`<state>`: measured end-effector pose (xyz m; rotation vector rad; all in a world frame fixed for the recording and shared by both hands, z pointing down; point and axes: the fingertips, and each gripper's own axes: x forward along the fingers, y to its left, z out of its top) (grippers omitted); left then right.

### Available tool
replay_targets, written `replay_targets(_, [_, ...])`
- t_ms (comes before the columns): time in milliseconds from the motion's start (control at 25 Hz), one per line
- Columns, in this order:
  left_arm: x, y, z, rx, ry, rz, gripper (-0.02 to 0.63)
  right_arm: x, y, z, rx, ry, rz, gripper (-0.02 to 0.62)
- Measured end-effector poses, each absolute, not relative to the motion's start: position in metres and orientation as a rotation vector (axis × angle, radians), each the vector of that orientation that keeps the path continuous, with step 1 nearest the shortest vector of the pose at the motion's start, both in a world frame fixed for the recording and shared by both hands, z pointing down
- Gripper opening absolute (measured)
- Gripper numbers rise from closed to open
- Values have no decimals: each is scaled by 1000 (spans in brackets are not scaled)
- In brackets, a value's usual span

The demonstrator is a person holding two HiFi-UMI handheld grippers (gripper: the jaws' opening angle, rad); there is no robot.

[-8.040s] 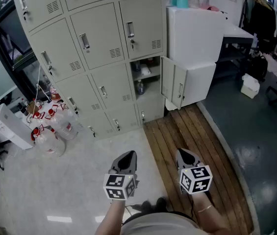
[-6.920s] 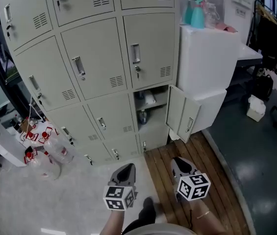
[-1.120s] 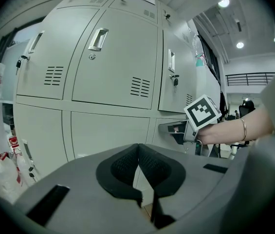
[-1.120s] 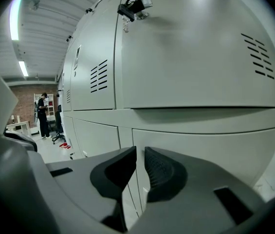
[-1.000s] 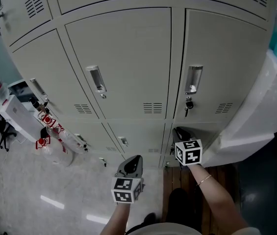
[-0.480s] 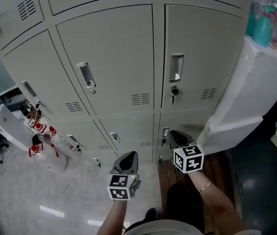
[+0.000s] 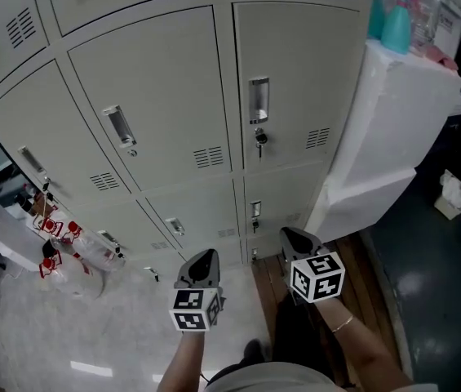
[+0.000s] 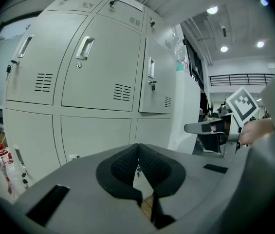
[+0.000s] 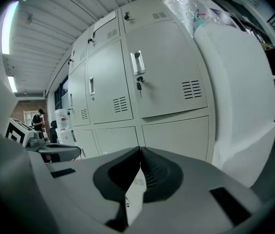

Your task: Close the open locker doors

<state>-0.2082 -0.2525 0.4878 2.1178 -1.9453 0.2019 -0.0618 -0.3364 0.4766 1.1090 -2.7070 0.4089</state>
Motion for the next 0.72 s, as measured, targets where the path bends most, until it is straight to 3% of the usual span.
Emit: replay_targets(720, [-194,-213,483,2161,-1921,203,20,-10,-262,481,1206,-2686,472,-1])
